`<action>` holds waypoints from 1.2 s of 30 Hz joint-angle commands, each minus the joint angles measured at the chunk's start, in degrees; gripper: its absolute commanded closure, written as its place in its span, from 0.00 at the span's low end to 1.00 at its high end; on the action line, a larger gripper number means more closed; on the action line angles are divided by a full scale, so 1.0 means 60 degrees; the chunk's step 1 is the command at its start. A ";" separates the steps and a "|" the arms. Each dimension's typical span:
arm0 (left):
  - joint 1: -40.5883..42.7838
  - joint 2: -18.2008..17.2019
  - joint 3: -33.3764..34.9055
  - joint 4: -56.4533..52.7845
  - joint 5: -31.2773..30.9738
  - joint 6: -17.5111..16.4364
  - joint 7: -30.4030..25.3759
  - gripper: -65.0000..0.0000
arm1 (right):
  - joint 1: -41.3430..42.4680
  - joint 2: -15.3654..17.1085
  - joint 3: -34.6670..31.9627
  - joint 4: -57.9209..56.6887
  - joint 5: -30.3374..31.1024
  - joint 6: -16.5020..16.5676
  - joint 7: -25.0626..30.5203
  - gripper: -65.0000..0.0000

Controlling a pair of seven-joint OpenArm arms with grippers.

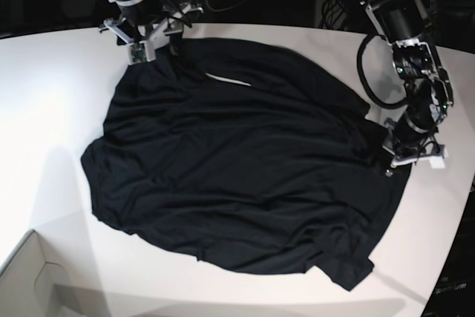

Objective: Layout the t-shirt on the table in an organized manner, then fold the t-shirt properly
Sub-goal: 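Grasp the black shirt's sleeve edge with the left gripper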

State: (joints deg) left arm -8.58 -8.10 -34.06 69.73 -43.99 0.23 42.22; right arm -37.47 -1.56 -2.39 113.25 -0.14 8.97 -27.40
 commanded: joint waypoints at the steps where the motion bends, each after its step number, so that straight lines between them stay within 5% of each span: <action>1: -0.0072 -0.0138 -0.0015 0.0180 -0.0119 -0.0075 -0.0025 0.81 | -0.0003 0.0033 -0.0004 0.0180 0.0046 -0.0052 0.0222 0.53; 7: 0.1056 -0.0123 -0.0015 0.1074 -0.0735 -0.0075 0.0004 0.54 | 0.0055 0.0033 -0.0004 0.0180 0.0046 -0.0052 0.0222 0.53; 12: 0.1935 -0.0020 0.0044 0.1513 -0.1145 -0.0075 -0.0069 0.44 | 0.0055 0.0033 -0.0004 0.0180 0.0046 -0.0052 0.0222 0.53; 20: 0.1979 0.0566 0.0293 0.0737 -0.1072 -0.0075 0.0004 0.42 | 0.0172 0.0033 -0.0004 0.0180 0.0046 -0.0052 0.0222 0.53; 36: 0.3518 0.0536 0.0879 0.2143 -0.1072 -0.0046 -0.0069 0.42 | 0.0202 0.0048 0.0025 0.0180 0.0031 -0.0052 0.0222 0.53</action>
State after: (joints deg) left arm 11.75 -4.73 -28.77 82.94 -52.66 -2.22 39.92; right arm -36.07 -1.13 -2.26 113.25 -0.16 8.97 -27.20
